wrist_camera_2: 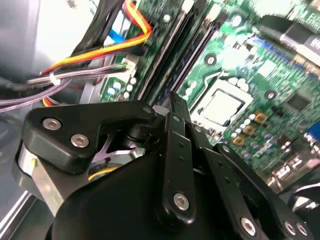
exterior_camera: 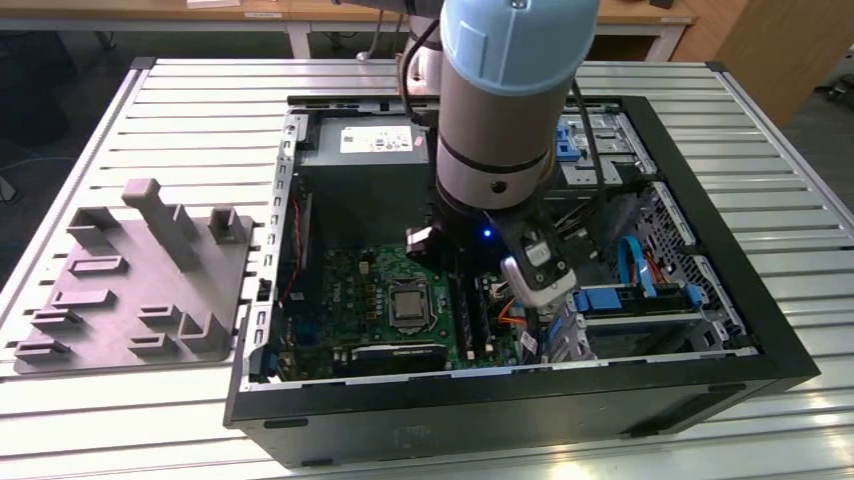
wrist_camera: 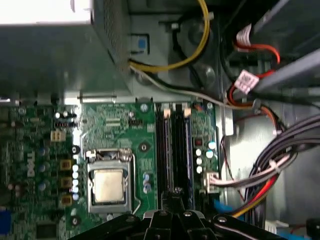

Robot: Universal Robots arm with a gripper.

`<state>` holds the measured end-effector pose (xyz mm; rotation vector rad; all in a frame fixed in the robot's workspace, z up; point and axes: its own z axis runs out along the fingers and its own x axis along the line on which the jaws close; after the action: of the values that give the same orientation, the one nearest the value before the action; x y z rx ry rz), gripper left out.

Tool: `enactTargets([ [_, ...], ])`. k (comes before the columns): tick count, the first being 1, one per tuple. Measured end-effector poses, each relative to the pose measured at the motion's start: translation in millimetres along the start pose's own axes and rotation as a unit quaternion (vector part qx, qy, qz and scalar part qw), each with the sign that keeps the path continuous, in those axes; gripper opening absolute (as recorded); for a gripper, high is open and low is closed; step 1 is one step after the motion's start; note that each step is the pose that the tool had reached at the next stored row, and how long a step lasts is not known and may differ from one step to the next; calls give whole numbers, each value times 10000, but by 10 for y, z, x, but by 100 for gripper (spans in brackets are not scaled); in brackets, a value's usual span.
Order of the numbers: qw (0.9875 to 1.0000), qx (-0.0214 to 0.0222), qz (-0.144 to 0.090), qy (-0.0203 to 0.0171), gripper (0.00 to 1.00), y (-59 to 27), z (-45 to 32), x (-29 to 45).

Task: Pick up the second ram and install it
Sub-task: 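Press down the second ram until it locks into place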

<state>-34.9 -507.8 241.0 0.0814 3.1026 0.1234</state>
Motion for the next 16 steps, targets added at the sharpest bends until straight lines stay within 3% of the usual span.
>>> enactTargets([
  [6, 10000, 0, 0, 1, 10, -136, 10, -7],
  [16, 10000, 0, 1, 6, 10, -245, 58, -37],
])
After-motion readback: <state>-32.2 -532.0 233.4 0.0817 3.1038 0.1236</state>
